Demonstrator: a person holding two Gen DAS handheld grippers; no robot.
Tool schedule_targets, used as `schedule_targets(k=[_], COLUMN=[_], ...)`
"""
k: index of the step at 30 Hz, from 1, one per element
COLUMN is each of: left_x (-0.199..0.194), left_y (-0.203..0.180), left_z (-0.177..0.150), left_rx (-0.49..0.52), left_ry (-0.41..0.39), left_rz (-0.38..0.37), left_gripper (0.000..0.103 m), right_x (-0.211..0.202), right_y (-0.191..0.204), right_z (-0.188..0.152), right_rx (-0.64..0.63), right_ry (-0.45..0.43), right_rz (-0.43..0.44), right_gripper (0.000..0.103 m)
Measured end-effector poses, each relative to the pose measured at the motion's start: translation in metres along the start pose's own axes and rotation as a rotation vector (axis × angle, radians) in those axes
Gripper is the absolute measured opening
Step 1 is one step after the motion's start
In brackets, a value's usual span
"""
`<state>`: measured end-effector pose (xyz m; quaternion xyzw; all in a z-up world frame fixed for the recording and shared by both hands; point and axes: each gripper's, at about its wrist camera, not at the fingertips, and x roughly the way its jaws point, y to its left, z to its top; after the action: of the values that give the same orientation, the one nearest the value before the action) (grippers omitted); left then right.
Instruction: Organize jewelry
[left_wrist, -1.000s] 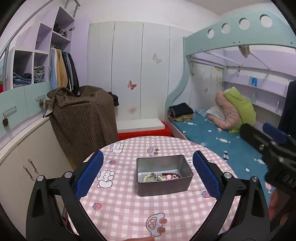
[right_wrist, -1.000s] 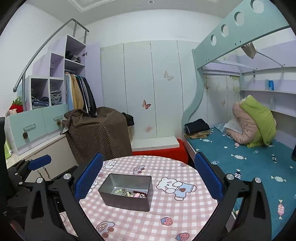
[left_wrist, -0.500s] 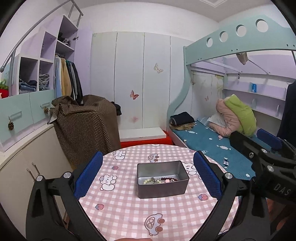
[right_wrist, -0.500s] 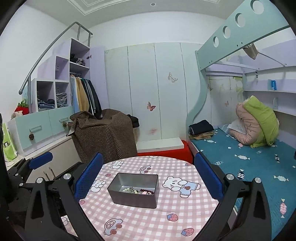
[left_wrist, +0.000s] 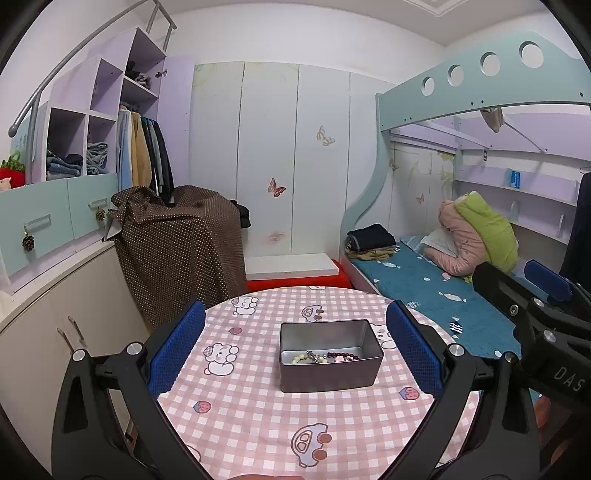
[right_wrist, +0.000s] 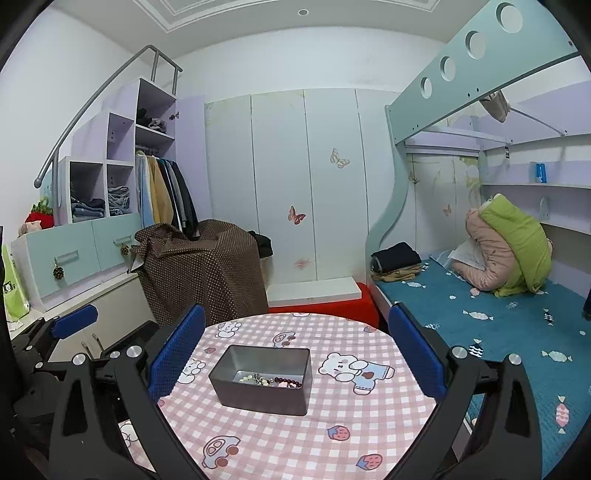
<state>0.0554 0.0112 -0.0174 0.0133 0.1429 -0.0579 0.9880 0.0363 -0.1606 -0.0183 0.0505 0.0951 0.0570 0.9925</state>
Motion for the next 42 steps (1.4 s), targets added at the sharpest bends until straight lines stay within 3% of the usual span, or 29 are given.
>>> schedule_targets(k=[42], left_x=[0.001], left_y=[0.011], left_z=[0.003], left_rx=[-0.013], left_ry=[0.01], left_rz=[0.03], left_gripper=[0.098], right_x=[0.01], right_y=[0.0], right_z=[-0.003], right_rx=[-0.008], right_ry=[0.033], right_rz=[-0.012], right_gripper=[0.096])
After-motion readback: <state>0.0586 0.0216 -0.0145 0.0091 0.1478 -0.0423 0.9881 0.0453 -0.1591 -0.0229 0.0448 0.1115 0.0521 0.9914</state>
